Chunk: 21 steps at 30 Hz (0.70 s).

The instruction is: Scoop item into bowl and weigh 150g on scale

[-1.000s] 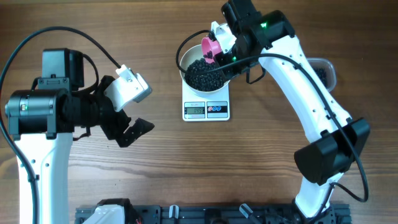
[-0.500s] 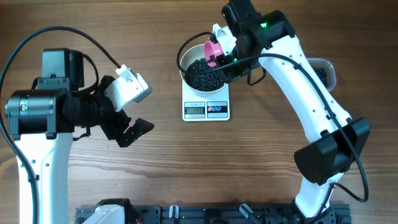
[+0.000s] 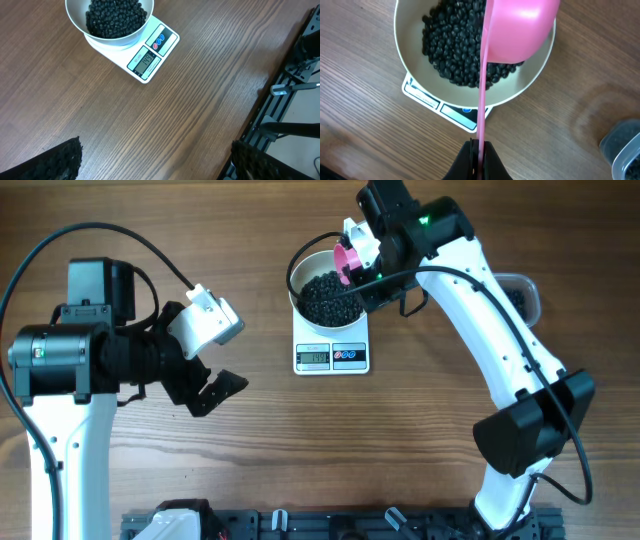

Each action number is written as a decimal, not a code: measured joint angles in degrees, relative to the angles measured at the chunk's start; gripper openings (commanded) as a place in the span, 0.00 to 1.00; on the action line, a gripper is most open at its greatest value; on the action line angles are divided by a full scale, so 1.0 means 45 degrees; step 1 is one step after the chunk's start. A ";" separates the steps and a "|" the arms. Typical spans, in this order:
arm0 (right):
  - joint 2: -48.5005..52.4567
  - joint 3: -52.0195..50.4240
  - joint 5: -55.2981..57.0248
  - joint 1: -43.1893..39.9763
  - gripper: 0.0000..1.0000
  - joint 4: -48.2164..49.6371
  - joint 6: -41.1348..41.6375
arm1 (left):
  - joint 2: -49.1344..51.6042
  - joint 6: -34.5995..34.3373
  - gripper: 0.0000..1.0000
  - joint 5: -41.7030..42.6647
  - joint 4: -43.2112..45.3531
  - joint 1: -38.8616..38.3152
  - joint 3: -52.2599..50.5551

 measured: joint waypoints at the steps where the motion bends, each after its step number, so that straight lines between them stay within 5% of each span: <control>1: 0.0000 0.0000 0.0005 0.0000 0.04 0.0005 0.0000 | 0.0000 0.0000 1.00 -0.0005 0.0000 0.0000 0.0000; 21: 0.0000 0.0000 -0.1841 0.0010 0.04 0.0194 -0.0121 | 0.0000 0.0000 1.00 0.0000 0.0000 0.0000 0.0000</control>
